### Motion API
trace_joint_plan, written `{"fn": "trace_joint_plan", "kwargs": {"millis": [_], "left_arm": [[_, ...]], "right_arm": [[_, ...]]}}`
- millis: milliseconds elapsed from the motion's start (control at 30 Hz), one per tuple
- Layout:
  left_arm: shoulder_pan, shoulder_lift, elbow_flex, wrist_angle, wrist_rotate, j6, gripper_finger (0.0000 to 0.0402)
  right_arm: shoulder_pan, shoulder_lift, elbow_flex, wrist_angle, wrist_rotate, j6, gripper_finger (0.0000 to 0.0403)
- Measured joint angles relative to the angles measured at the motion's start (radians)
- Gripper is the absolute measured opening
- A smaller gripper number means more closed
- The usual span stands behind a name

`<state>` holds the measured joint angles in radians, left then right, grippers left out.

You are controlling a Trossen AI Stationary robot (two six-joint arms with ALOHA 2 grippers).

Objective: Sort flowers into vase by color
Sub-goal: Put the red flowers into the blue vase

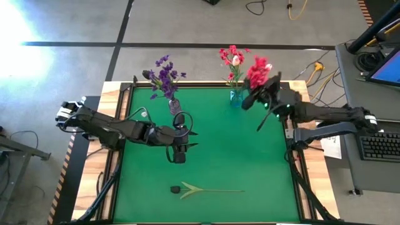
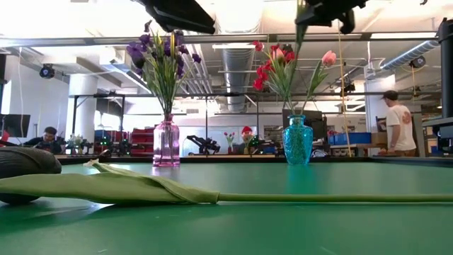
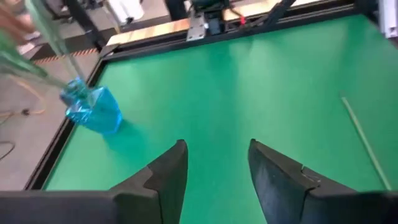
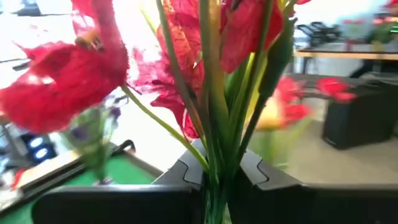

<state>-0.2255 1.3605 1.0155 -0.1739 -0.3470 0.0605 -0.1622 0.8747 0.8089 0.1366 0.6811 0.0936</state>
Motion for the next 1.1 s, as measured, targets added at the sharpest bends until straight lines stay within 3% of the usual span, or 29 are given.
{"fn": "trace_joint_plan", "kwargs": {"millis": [300, 800, 1100], "left_arm": [[0.000, 0.002, 0.004, 0.004, 0.017, -0.029, 0.0131], [0.001, 0.002, 0.004, -0.036, 0.017, 0.042, 0.0129], [0.001, 0.002, 0.003, -0.071, 0.017, 0.031, 0.0129]], "right_arm": [[-0.109, -0.025, -0.004, -0.006, 0.000, -0.016, 0.0028], [-0.137, -0.001, 0.121, -0.108, 0.004, -0.045, 0.0028], [-0.192, 0.055, 0.126, -0.138, 0.019, -0.041, 0.0028]]}}
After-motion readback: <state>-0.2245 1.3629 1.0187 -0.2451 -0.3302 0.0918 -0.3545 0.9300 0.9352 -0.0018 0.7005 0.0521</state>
